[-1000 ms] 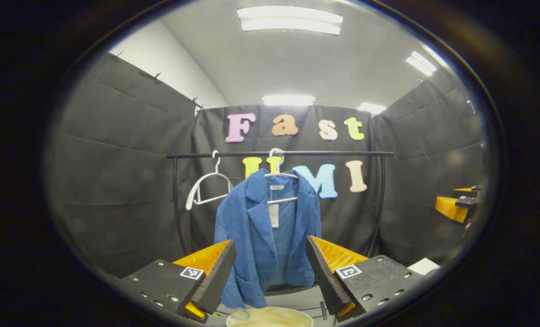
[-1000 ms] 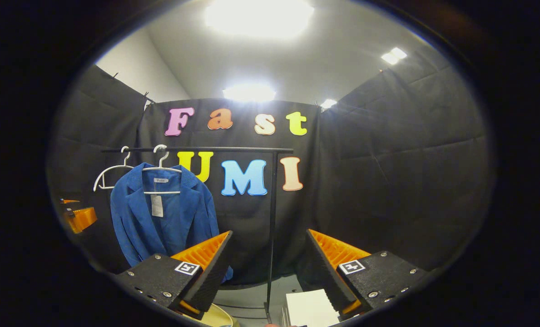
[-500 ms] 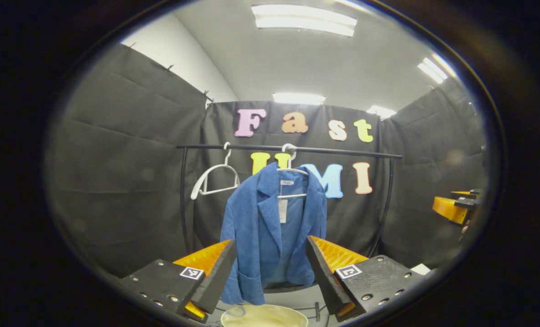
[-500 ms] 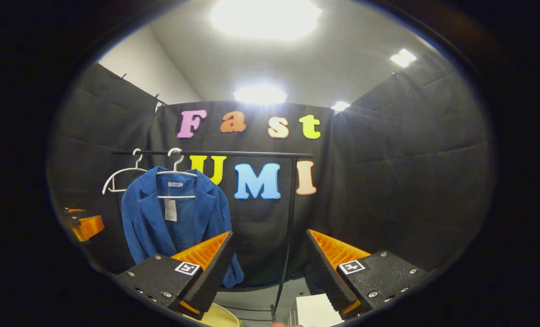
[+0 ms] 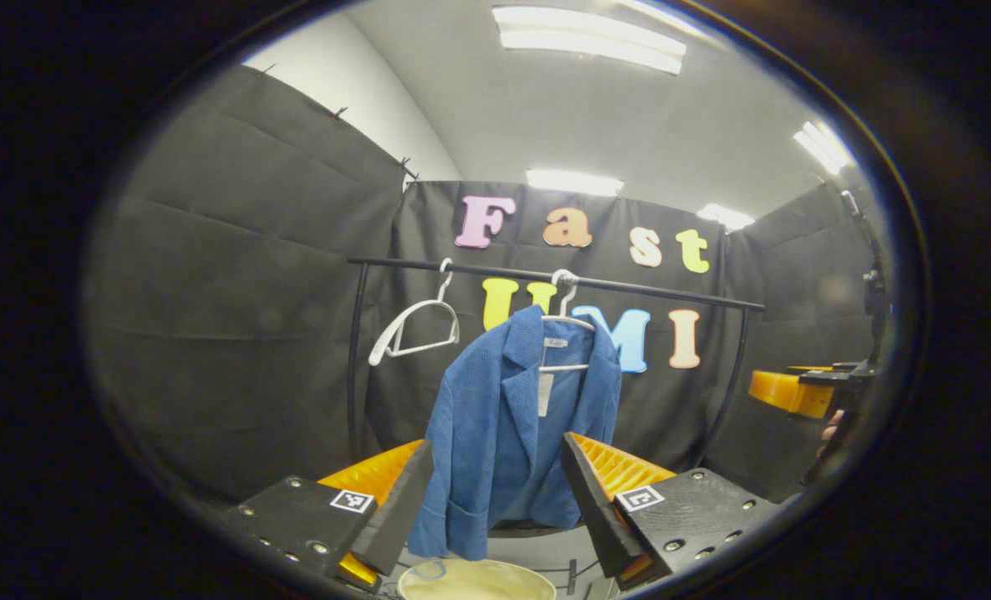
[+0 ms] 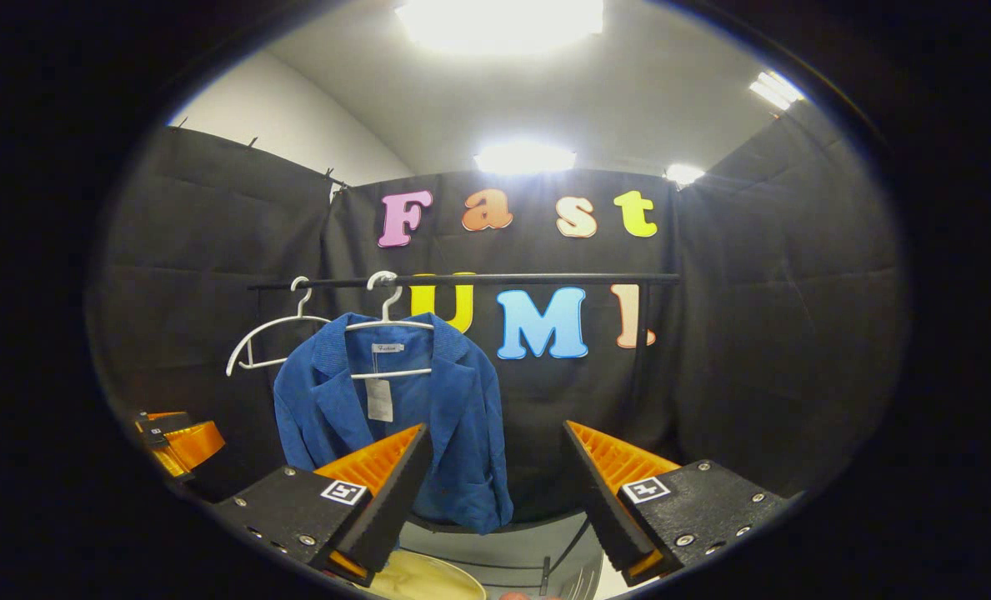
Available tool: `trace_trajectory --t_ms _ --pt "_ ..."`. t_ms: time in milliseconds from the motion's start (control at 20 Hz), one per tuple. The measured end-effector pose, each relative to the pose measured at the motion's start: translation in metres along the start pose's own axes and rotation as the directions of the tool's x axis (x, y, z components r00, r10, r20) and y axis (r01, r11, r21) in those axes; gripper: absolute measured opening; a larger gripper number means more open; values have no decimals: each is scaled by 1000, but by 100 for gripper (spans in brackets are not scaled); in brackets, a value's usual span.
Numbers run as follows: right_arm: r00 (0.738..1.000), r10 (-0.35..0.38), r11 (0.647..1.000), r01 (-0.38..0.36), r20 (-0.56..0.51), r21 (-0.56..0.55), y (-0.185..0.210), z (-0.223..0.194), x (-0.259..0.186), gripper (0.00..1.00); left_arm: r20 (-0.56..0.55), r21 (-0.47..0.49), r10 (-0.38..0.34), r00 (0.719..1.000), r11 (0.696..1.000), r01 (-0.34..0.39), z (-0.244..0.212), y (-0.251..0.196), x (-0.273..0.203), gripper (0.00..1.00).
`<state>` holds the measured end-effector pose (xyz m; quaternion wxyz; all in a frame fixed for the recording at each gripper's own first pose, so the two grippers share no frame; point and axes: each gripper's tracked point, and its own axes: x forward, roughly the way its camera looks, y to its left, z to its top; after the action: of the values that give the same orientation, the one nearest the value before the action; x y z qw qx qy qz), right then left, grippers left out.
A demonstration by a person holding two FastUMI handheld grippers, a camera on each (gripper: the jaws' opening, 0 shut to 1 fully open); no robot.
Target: Grasp the clothes on the hanger with both hands and then place them into the laundry hamper below.
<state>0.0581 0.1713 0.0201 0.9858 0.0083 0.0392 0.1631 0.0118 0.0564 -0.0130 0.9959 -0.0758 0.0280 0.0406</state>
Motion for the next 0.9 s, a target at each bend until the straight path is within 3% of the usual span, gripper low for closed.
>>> trace_trajectory --t_ms 350,900 --pt "996 73 996 -71 -47 48 37 -12 68 96 -36 -21 2 999 1000 -2 5 -7 44 89" --pt "977 115 980 -82 -177 182 31 -62 194 94 -83 -92 34 996 995 -42 -10 -34 155 89"
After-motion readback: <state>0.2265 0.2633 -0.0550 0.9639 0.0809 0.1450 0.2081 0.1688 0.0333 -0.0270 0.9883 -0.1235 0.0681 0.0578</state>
